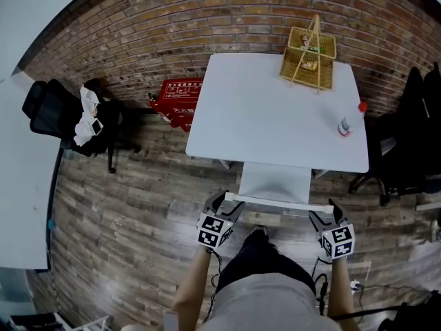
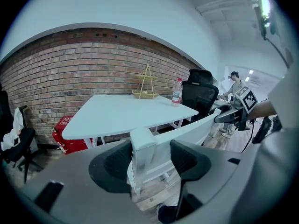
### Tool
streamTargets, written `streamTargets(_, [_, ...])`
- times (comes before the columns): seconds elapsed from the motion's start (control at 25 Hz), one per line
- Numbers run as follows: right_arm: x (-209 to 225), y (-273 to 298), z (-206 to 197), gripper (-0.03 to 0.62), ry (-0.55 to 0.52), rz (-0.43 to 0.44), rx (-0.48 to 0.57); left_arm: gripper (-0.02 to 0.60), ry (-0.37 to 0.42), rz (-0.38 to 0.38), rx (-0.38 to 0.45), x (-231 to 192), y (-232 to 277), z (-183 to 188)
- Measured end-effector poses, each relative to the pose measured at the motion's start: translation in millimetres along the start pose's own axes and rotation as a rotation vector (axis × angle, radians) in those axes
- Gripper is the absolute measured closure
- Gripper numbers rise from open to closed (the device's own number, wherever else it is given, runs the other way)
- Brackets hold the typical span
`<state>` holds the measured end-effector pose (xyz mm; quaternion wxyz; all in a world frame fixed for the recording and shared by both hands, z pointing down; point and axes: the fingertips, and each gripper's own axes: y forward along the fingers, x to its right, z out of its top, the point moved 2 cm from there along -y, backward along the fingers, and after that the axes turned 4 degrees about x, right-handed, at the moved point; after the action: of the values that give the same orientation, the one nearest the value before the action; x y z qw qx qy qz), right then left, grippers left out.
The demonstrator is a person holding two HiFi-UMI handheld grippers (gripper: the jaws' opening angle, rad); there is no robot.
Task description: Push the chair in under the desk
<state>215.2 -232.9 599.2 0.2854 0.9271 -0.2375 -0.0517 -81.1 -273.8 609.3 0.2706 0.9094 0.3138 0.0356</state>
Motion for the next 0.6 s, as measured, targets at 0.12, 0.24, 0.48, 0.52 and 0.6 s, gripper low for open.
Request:
streamTargets(0.12, [2.9, 4.8, 3.4, 0.266, 0.004, 0.002, -0.008, 0.314, -0.003, 0.003, 0.003, -4.5, 5.1, 4.4])
streamTargets(0.24, [4.9, 9.4, 7.9, 0.266, 0.005, 0.005, -0.014, 0.314, -0.001, 0.000, 0.003, -9.3, 10.1, 8.0])
streamTargets(0.48, [11.3, 17.0, 16.4, 0.266, 0.008, -0.009, 0.006, 0.314, -0.001, -0.004, 0.005, -15.5, 16.5, 15.0])
streamTargets(0.52, [12.6, 18.0, 15.5, 0.266, 0.005, -0.009, 0.003, 0.314, -0.001, -0.004, 0.006, -16.5, 17.5, 15.8])
streamTargets(0.6, [14.9, 20.4, 15.0, 0.266, -0.003, -0.010, 0.005, 0.314, 0.000, -0.004, 0.009, -18.3, 19.3, 17.2])
